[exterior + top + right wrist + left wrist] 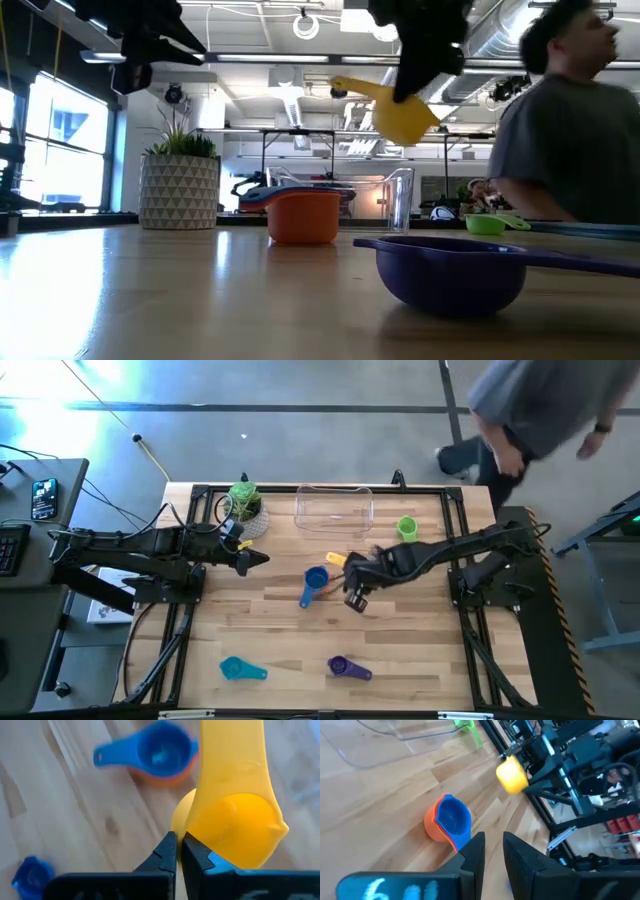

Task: Nest measuring cups in basket
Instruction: Stack the yellow measuring cup on top of the blue measuring cup

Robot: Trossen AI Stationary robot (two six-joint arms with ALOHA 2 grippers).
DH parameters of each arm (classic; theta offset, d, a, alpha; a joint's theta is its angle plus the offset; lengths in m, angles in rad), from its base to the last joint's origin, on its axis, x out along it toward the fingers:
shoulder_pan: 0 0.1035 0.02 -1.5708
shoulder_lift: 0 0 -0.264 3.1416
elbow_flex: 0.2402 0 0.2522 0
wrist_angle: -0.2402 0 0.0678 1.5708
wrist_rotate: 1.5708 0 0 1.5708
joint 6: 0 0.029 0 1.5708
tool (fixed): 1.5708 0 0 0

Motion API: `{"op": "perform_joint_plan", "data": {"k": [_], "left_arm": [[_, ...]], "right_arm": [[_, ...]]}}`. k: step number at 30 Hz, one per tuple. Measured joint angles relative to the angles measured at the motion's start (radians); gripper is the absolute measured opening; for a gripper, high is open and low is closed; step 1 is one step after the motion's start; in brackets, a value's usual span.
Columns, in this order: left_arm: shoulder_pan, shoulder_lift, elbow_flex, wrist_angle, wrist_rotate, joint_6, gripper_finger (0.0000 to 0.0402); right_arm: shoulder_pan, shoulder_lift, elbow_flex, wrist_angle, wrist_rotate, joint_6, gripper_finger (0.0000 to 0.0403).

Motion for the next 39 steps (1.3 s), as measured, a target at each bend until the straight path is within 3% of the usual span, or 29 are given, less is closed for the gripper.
{"op": "perform_joint_plan", "data": {"k": [12, 20, 30, 39], "left_arm": [[0.0, 0.0, 0.0, 0.007, -0.006, -0.16, 0.006], [0.0, 0.0, 0.0, 0.032, -0.007, -0.234, 0.006], [0.001, -0.007, 0.0, 0.072, -0.059, -0.234, 0.006], [0.001, -0.007, 0.0, 0.062, -0.062, -0.232, 0.006]], "right_arm": [[-0.137, 0.003, 0.052, 0.244, -0.074, -0.57, 0.0], [-0.169, 0.04, 0.052, 0.303, -0.217, -0.925, 0.0], [-0.124, 0.133, 0.052, 0.313, -0.259, -1.136, 0.0], [-0.119, 0.215, 0.052, 0.31, -0.258, -1.19, 0.0]]}}
